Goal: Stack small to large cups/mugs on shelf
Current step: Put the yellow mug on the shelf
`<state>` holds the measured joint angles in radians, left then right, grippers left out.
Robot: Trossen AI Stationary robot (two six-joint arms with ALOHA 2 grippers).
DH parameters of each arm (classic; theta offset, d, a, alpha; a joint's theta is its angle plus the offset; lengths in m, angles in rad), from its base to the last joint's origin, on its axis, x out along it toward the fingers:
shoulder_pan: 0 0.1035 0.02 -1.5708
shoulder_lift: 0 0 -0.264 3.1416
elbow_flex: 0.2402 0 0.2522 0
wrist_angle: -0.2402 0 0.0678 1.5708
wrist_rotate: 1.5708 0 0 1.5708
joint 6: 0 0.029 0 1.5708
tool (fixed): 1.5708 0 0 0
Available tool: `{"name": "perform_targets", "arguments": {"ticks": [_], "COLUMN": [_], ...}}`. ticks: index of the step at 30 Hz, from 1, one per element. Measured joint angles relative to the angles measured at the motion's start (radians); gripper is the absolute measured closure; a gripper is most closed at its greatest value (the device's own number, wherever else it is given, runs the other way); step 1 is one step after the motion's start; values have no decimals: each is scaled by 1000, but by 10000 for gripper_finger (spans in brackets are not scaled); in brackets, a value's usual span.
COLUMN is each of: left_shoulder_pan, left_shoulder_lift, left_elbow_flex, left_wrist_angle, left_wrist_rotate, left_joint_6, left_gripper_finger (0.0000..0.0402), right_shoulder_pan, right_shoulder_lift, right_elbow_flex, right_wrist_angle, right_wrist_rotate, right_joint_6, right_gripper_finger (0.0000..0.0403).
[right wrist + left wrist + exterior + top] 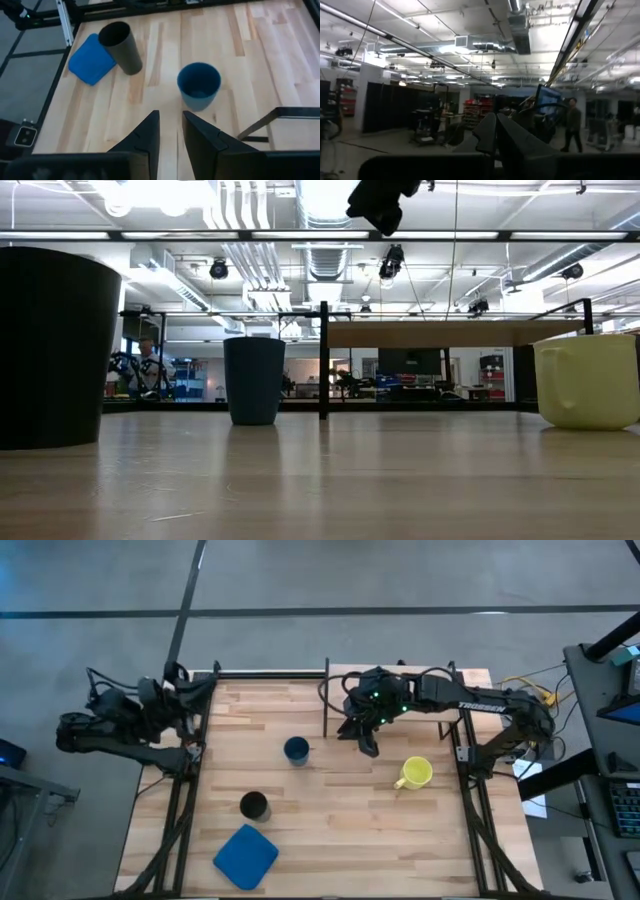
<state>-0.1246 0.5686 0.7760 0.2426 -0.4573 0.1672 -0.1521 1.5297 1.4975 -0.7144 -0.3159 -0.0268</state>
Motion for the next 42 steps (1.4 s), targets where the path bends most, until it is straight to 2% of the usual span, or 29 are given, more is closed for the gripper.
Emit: {"name": "perform_targets", "arguments": {"ticks": [3, 6, 12, 16, 19, 25, 33, 42], "left_shoulder_pan": [0, 0, 0, 0, 0, 0, 0, 0], "left_shoulder_lift": [0, -2, -22, -33, -37, -40, -41, -42], "left_elbow_flex": [0, 0, 0, 0, 0, 0, 0, 0], "left_wrist_angle": [1, 2, 2, 3, 3, 3, 3, 3], "left_wrist_rotate": [-34, -95, -111, -111, -111, -111, -111, -111], "left_joint_6": [54, 54, 52, 51, 51, 50, 50, 50], "left_gripper_finger": [401, 401, 401, 401, 401, 401, 401, 401], "right_shoulder_pan": [4, 4, 11, 42, 67, 109, 164, 174], "right_shoulder_lift": [11, 12, -10, -8, -8, -9, -10, -11], "right_elbow_flex": [2, 2, 2, 1, -18, -101, -283, -375], "right_wrist_angle": [-5, -41, -342, -588, -688, -682, -680, -549], "right_wrist_rotate": [2, 2, 16, 154, 239, 256, 254, 184], "right_joint_6": [30, 144, 401, 526, 611, 839, 1144, 1199], "right_gripper_finger": [330, 332, 332, 333, 330, 332, 325, 321]}}
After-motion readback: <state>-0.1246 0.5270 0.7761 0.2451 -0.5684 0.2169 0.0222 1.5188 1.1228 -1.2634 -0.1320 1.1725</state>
